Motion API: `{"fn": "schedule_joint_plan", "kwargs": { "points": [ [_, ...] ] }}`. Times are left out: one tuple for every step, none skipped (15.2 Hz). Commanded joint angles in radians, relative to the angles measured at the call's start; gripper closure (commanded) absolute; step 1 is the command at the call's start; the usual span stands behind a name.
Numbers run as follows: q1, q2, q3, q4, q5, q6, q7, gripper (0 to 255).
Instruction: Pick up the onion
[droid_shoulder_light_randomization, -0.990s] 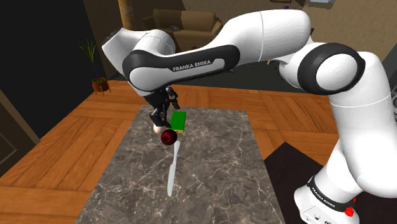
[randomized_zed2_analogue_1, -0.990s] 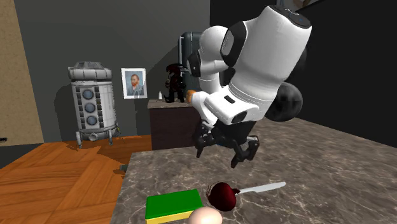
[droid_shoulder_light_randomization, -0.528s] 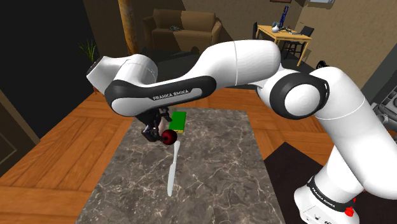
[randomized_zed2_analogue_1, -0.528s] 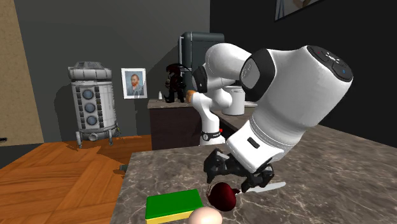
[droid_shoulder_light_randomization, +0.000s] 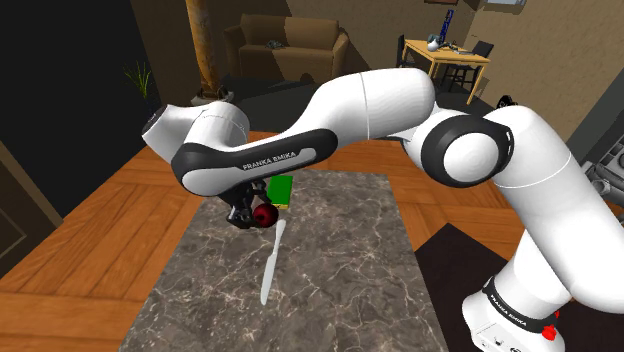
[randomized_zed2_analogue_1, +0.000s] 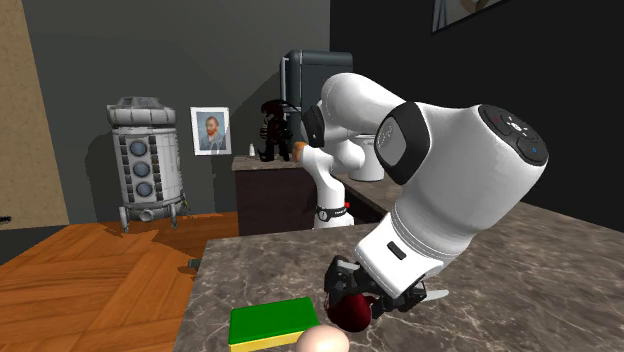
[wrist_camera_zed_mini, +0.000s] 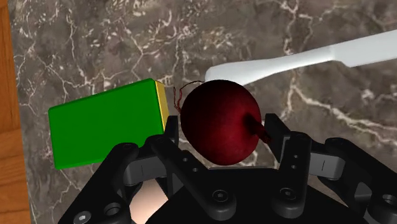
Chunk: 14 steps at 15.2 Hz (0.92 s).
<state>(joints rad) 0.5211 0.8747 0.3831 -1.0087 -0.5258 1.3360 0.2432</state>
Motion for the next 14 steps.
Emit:
{"fn": "schedule_joint_plan", "kwargs": {
  "points": [
    [-0.001,0.000,0.000,-0.002,0.000,0.001,0.000,255],
    [0.000,0.001,0.000,-0.001,0.000,0.001,0.000,255],
    [0.000,0.001,0.000,0.000,0.000,0.001,0.000,255],
    [0.000,0.002,0.000,0.001,0.000,0.000,0.000,255],
    [0.000,0.002,0.000,0.002,0.000,0.000,0.000,255],
    [0.000,0.002,-0.001,0.002,0.000,0.000,0.000,255],
    [0.000,0.002,-0.001,0.002,0.000,0.000,0.000,255],
    [0.000,0.001,0.000,0.000,0.000,0.001,0.001,255],
    [0.002,-0.002,0.000,0.008,0.000,-0.010,-0.003,255],
    [0.004,-0.004,0.000,0.018,0.001,-0.021,-0.007,255],
    [0.006,-0.006,0.000,0.028,0.001,-0.032,-0.011,255],
    [0.008,-0.008,0.000,0.039,0.001,-0.043,-0.015,255],
    [0.011,-0.010,-0.001,0.051,0.001,-0.055,-0.019,255],
    [0.013,-0.011,-0.001,0.063,0.001,-0.067,-0.023,255]
  ]
}}
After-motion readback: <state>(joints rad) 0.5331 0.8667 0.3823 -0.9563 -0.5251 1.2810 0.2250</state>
